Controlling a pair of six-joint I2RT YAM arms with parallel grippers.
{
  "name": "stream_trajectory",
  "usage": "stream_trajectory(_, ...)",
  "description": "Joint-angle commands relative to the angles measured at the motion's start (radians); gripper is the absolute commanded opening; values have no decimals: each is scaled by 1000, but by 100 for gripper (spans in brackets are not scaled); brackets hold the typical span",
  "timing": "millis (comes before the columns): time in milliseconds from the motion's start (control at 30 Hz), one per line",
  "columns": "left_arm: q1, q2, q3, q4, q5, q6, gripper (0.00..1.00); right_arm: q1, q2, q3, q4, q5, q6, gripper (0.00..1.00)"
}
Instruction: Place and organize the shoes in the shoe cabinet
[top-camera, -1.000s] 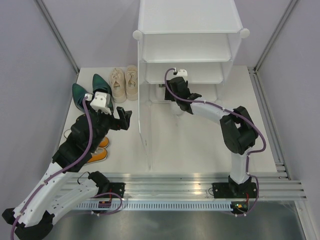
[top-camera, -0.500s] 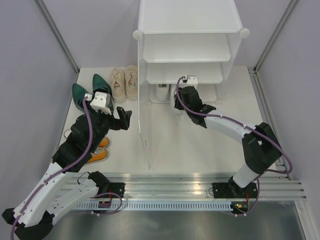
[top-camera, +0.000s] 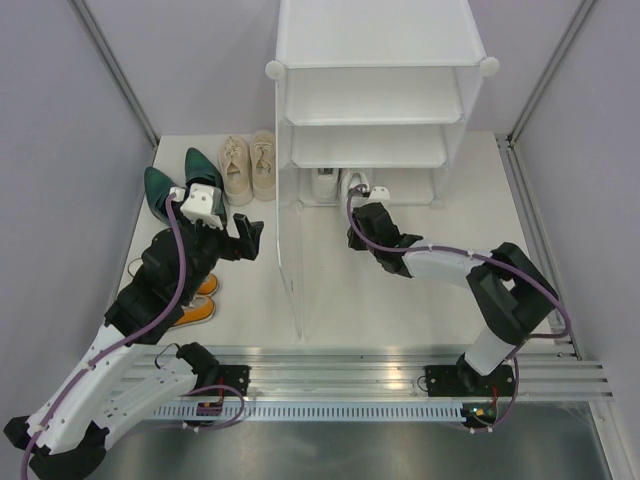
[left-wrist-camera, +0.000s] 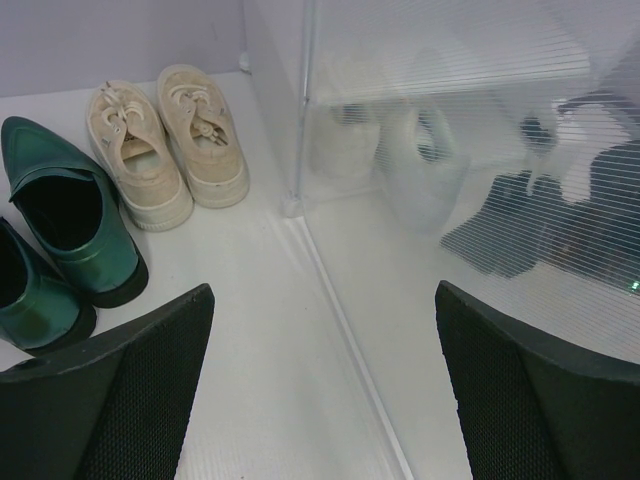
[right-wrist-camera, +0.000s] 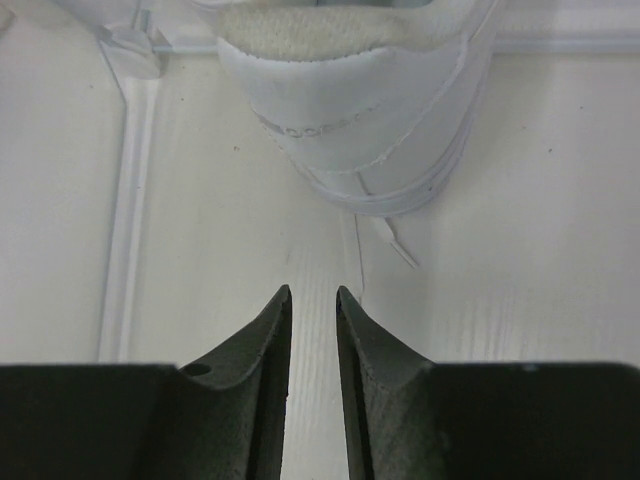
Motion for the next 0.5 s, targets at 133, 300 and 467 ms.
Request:
stream_trajectory(133,0,6,-3,38,-18,33,94,-86,184,210,40,-48,-20,29)
stream_trajectory(300,0,8,-3,38,-11,33,94,-157,250,361,-2,-70,-68,30)
stream_trajectory(467,2,5,-1,38,-8,33,94,-178,309,447,-35,-106,-92,30)
